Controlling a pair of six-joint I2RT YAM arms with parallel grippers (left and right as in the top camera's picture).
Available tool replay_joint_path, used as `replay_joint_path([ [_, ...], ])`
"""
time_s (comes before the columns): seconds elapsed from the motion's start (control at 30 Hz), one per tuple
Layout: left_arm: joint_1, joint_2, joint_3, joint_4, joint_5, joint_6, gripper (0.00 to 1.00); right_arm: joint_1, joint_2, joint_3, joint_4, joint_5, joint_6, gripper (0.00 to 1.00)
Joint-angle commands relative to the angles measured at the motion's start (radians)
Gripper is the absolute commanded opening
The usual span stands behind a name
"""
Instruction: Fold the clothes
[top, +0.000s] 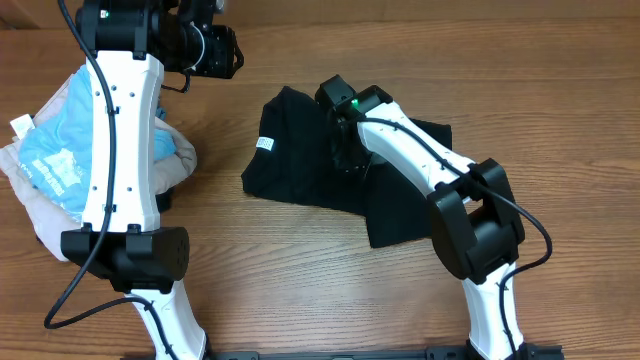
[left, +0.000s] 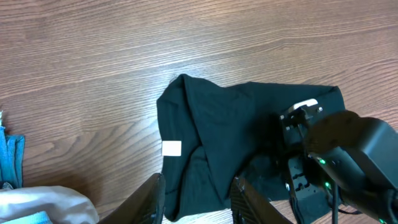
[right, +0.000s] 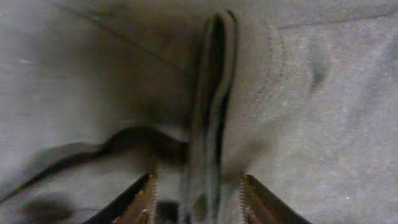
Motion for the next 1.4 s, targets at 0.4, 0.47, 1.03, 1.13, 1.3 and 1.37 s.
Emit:
replay_joint_path([
  [0.4,0.001,-0.006,0.023,0.000,0.019,0.009,0.38,-0.016,0.014,0.047,-0.021,0.130,0.019,0.04],
  [0.47,0.001,-0.006,0.023,0.000,0.019,0.009,0.38,-0.023,0.000,0.081,-0.024,0.134,0.019,0.04],
  [1.03,0.001,-0.006,0.023,0.015,0.019,0.009,0.39,-0.149,-0.011,0.137,0.115,0.050,0.023,0.04],
  [1.13,0.001,-0.006,0.023,0.015,0.019,0.009,0.39,-0.152,-0.011,0.137,0.130,0.050,0.023,0.04],
  [1.3,0.001,-0.006,0.023,0.013,0.020,0.008,0.39,-0.154,-0.011,0.137,0.111,0.063,0.014,0.64],
  [1.37,0.001,-0.006,0.023,0.009,0.027,0.009,0.39,-0.181,-0.013,0.141,0.053,0.117,0.015,0.69],
])
